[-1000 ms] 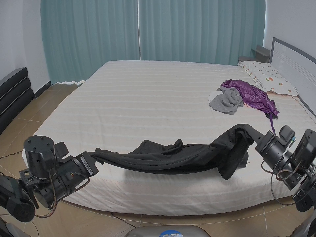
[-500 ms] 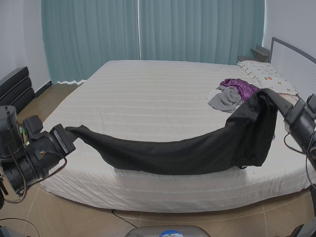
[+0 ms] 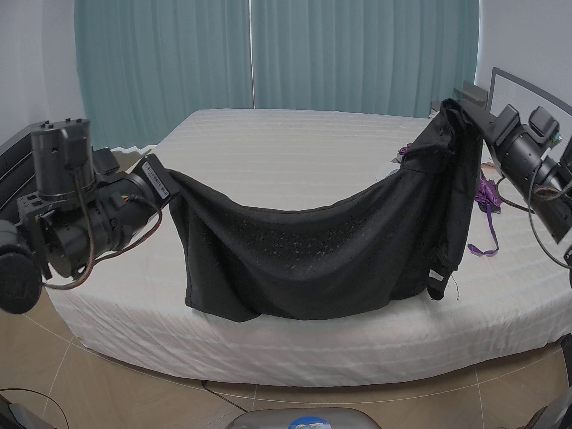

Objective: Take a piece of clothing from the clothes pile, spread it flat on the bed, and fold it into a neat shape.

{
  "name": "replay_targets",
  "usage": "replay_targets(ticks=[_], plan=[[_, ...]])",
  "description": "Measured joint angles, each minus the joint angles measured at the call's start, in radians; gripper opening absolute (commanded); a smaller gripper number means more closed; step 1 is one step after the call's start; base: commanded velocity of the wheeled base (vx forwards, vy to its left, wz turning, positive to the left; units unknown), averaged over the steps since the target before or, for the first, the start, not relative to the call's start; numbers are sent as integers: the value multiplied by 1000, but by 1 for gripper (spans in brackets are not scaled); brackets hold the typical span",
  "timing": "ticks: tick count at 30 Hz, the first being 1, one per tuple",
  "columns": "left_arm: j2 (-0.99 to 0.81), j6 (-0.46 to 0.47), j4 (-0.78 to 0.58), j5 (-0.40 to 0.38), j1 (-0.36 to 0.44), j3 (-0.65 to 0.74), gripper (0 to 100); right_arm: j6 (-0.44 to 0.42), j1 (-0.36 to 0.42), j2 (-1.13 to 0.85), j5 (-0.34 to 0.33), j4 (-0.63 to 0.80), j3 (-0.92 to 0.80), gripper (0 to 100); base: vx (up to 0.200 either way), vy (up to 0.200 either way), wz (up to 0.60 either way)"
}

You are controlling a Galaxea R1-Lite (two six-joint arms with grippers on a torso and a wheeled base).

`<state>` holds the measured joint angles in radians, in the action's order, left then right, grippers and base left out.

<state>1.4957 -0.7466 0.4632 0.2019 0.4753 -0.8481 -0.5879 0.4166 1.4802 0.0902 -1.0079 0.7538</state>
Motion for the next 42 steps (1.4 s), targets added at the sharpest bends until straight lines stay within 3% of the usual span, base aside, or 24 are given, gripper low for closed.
replay_targets(ticks=[20,33,42], plan=[[385,-9,2,-9,-98,-284,0,1,-104,408,0,-1,300,0,200,0,0],[623,-46,23,-9,-141,-420,0,4,-111,624,4,-41,377,0,0,0,0],[802,-91,39,-7,-161,-535,0,24,-127,803,64,-45,511,0,0,0,0]])
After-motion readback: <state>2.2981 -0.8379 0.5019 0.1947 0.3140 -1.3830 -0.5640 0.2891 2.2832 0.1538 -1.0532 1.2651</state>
